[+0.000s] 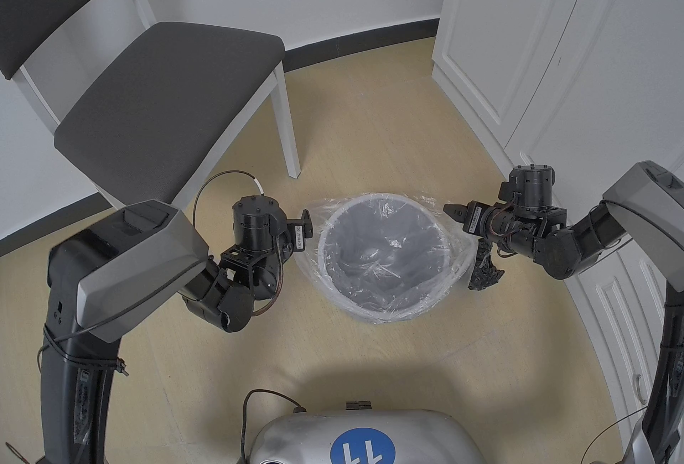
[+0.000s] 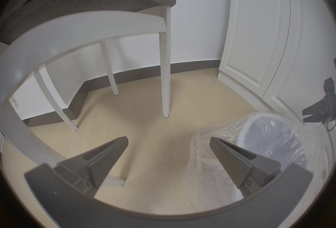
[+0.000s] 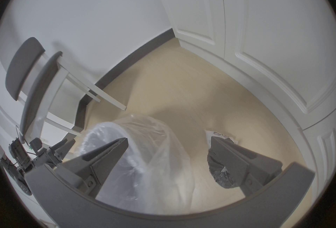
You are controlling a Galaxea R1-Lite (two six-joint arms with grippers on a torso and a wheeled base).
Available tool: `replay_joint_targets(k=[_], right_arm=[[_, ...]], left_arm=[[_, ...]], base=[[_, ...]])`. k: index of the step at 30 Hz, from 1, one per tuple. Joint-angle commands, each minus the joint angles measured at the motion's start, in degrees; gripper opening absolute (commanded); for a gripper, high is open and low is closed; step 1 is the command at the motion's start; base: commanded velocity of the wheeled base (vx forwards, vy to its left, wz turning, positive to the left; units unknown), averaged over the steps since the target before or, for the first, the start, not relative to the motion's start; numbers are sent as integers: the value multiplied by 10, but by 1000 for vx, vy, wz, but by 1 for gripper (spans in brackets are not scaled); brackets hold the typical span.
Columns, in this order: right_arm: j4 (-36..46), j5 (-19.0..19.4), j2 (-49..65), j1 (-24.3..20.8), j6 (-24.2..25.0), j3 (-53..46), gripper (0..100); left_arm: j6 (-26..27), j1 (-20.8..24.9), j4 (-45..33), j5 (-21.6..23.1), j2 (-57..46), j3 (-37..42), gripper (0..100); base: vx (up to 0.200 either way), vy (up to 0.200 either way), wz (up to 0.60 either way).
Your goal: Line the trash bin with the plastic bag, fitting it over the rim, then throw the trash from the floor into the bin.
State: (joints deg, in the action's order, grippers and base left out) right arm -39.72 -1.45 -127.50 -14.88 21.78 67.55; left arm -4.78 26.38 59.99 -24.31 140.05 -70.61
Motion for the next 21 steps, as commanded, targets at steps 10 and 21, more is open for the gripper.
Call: replay_joint_targets(k=[10, 21], right_arm=[[60, 5, 101, -3, -60, -87, 100], [78, 7, 88, 5, -121, -149, 100]], left_arm=[[-11, 20, 7, -4, -72, 130, 100], [-26, 41, 45, -3, -61, 211, 100]], base=[[0, 0, 0], [0, 0, 0]])
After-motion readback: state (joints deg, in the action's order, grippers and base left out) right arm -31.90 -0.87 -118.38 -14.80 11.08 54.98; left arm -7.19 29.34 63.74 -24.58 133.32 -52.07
